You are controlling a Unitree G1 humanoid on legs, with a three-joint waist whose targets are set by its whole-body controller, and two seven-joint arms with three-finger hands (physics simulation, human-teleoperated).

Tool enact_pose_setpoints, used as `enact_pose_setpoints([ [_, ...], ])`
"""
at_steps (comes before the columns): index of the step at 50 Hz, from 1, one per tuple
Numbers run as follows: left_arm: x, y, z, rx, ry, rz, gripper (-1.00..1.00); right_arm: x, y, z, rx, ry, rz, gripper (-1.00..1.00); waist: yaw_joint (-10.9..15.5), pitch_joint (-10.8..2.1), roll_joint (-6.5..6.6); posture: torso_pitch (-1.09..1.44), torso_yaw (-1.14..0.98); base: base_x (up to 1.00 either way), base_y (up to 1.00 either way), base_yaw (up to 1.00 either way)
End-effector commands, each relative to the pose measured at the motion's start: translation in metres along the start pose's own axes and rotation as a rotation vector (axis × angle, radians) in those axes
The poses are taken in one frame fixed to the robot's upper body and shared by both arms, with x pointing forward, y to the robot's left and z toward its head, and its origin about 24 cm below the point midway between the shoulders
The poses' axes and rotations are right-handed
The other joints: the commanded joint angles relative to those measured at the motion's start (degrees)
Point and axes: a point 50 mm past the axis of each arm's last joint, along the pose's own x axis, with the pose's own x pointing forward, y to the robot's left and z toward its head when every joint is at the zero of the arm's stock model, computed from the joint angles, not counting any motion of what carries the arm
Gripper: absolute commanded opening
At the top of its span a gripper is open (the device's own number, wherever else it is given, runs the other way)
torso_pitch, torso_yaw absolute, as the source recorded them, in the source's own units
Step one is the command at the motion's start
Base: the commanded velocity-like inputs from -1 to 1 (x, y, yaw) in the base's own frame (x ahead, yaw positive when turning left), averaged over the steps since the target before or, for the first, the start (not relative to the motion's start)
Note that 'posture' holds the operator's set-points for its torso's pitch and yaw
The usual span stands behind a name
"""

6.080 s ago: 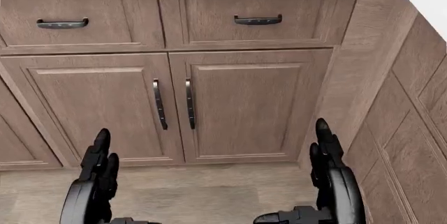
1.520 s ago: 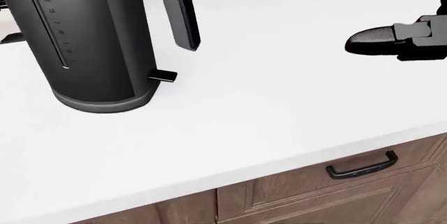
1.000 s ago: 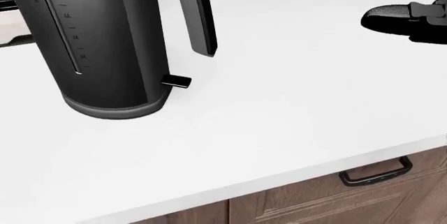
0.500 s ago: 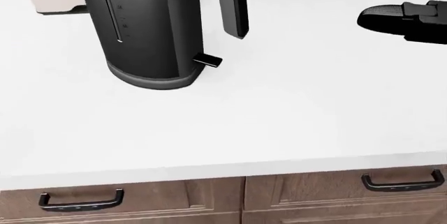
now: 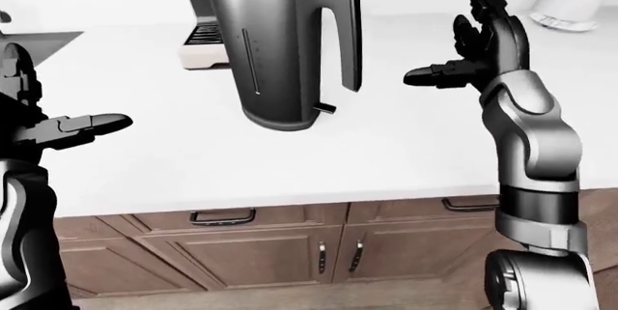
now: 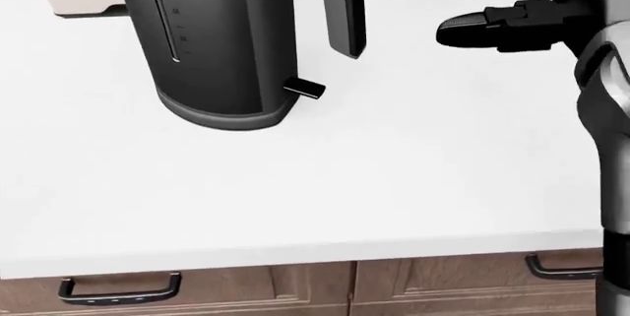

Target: Press down the lever to turn on the electric kettle.

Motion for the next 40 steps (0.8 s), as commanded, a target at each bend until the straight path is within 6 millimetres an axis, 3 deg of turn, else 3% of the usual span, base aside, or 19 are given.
enact_pose_setpoints([
  [1,0.003,0.001,0.020,0.007,-0.087,-0.001,1.00,0.003,-0.002,0.020,-0.005,-0.086,-0.011,1.00,-0.06,-1.52,0.27,0.00,0.00,0.00,0.00,0.00],
  [40,0.003,0.004,0.020,-0.002,-0.081,0.017,1.00,0.030,0.028,-0.028,0.028,0.046,0.063,1.00,-0.47,-1.01,1.05,0.00,0.00,0.00,0.00,0.00],
])
